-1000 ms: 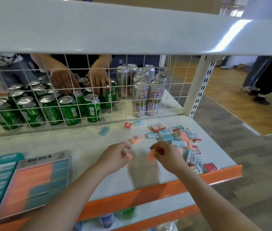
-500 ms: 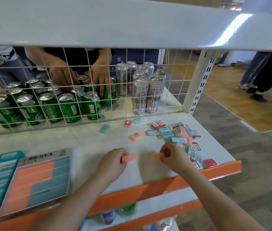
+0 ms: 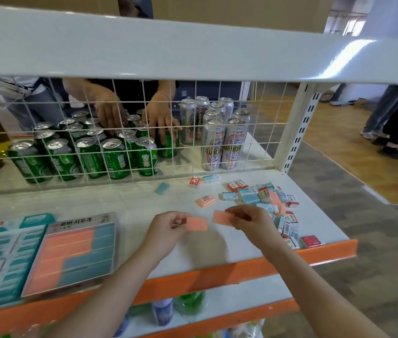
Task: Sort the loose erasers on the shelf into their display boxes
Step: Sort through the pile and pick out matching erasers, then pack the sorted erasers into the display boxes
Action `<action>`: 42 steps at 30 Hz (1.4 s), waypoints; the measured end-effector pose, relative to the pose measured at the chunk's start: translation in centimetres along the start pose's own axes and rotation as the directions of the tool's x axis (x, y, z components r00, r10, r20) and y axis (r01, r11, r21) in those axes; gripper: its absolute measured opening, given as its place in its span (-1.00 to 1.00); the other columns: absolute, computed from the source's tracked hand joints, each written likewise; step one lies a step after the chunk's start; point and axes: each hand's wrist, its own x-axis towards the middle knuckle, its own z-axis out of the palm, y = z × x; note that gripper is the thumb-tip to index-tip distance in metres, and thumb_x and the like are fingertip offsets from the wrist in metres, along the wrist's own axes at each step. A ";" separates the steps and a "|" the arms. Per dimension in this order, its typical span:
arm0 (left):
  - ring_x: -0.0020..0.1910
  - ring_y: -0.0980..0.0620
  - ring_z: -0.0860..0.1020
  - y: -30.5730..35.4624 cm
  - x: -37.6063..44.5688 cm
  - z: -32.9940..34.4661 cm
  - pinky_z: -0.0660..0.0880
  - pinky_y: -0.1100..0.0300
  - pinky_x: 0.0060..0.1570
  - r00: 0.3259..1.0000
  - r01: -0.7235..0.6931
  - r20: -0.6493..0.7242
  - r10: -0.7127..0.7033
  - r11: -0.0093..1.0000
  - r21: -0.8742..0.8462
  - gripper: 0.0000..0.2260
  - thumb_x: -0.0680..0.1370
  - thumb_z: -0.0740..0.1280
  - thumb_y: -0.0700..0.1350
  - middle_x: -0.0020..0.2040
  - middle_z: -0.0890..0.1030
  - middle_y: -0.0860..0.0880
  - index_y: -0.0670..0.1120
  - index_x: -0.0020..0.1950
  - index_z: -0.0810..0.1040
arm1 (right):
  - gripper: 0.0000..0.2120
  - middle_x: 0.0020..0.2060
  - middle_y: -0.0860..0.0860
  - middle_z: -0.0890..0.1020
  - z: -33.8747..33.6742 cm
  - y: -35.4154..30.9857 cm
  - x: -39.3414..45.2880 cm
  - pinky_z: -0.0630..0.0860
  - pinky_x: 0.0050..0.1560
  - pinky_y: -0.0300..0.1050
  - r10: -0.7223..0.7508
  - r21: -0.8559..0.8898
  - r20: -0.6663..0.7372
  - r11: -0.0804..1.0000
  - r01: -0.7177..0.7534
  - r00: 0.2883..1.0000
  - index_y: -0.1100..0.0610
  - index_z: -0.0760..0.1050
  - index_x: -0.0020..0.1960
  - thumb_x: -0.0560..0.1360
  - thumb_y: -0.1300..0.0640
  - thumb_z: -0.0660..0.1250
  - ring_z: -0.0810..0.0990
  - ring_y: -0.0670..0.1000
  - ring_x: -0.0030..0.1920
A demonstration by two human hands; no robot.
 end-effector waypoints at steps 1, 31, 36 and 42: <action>-0.33 0.18 0.56 0.2 -0.3 -0.2 0.42 0.52 -0.30 1.000 0.002 -0.012 -0.002 1.000 -0.010 -0.80 0.46 0.30 -0.43 -0.25 0.58 0.01 -0.18 -0.04 0.59 | -0.82 -0.25 -0.11 0.58 0.1 -0.3 -0.2 0.42 -0.25 -0.44 0.001 0.038 0.011 0.999 -0.001 1.000 0.12 0.58 0.01 0.48 0.32 0.30 0.49 -0.19 -0.27; -0.19 0.12 0.51 -1.3 -3.8 -8.7 0.41 0.39 -0.17 0.965 0.008 -0.259 0.039 0.984 0.176 -0.68 0.45 0.34 -0.38 -0.20 0.55 0.08 0.08 -0.20 0.53 | -0.85 -0.38 -0.11 0.52 8.0 -4.2 -0.3 0.34 -0.34 -0.43 -0.094 0.114 0.181 0.991 0.074 0.979 0.17 0.58 -0.04 0.45 0.34 0.31 0.46 -0.15 -0.34; -0.15 0.17 0.53 -1.9 -4.1 -13.1 0.43 0.43 -0.17 0.954 0.050 -0.297 0.041 0.955 0.292 -0.77 0.47 0.34 -0.33 -0.19 0.55 0.15 0.03 -0.12 0.55 | -0.88 -0.31 -0.06 0.56 12.0 -6.3 0.2 0.37 -0.36 -0.47 -0.127 0.107 0.202 0.988 0.107 0.971 0.18 0.58 -0.04 0.46 0.32 0.32 0.49 -0.14 -0.31; -0.16 0.15 0.49 -3.1 -4.5 -18.0 0.32 0.52 -0.29 0.924 0.102 -0.376 0.072 0.900 0.424 -0.81 0.48 0.32 -0.32 -0.15 0.54 0.05 -0.06 -0.01 0.58 | -0.88 -0.27 -0.08 0.54 16.9 -8.0 0.7 0.39 -0.19 -0.31 -0.149 0.016 0.237 0.989 0.150 0.960 0.14 0.58 -0.03 0.47 0.27 0.32 0.49 -0.07 -0.21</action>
